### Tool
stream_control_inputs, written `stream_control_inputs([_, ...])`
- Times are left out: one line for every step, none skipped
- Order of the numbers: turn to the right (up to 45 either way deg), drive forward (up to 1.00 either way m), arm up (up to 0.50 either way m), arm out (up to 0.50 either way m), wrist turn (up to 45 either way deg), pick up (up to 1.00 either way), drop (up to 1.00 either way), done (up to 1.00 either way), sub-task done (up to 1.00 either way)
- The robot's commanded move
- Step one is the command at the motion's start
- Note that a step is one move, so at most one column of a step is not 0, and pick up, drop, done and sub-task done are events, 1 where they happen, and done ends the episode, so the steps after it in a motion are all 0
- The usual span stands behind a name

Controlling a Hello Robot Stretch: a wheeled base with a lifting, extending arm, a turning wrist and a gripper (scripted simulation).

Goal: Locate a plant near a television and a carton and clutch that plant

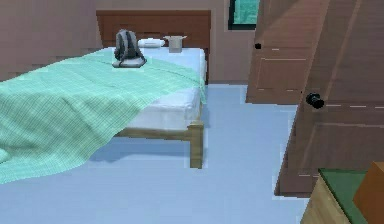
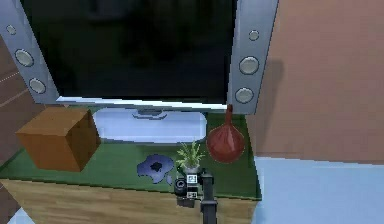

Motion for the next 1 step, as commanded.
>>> stream_control_inputs([0.0,0.0,0.1,0.0,0.0,0.0,0.0,0.0,0.0])
